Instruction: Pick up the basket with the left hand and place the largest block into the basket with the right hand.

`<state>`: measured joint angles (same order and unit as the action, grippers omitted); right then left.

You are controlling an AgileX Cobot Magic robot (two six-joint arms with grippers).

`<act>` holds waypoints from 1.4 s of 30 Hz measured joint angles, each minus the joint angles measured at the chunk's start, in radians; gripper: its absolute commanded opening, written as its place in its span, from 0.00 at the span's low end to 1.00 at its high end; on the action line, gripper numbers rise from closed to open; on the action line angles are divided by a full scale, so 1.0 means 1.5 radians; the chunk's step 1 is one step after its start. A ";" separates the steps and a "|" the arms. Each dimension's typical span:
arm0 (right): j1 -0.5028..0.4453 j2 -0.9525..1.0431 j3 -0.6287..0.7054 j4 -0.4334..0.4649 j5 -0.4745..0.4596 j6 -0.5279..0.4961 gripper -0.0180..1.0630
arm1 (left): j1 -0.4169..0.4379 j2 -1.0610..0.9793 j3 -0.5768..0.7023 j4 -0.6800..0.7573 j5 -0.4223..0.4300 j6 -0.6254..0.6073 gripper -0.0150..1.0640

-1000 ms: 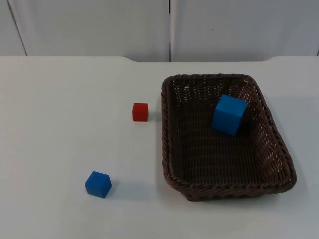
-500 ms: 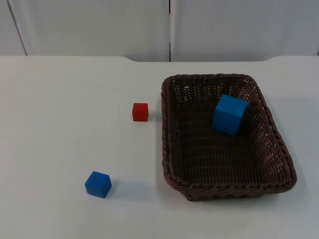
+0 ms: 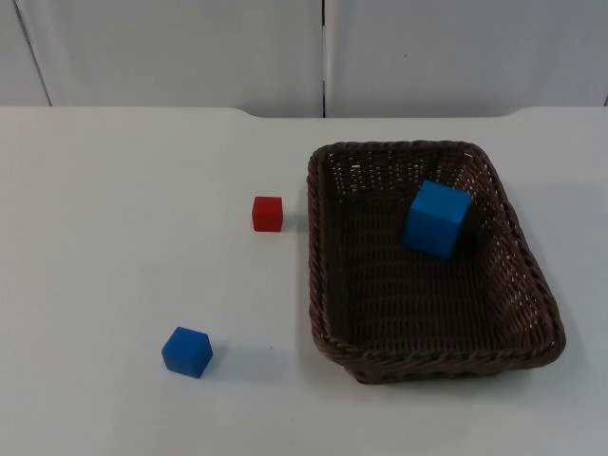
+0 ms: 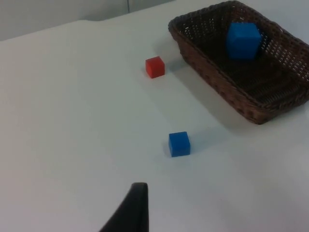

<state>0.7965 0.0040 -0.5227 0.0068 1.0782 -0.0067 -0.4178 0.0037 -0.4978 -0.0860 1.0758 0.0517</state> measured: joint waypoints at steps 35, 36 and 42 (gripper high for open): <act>0.000 0.000 0.000 0.000 0.000 0.000 0.99 | 0.273 0.000 0.000 0.009 0.000 0.000 0.99; 0.000 0.000 0.000 0.000 0.000 0.000 0.99 | 0.278 0.000 0.000 0.009 0.000 0.000 0.99; 0.000 0.000 0.000 0.000 0.000 0.000 0.99 | 0.286 0.000 0.000 0.009 0.000 0.000 0.99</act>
<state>0.7965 0.0040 -0.5227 0.0068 1.0782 -0.0067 0.0106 0.0037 -0.4978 -0.0721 1.0758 0.0517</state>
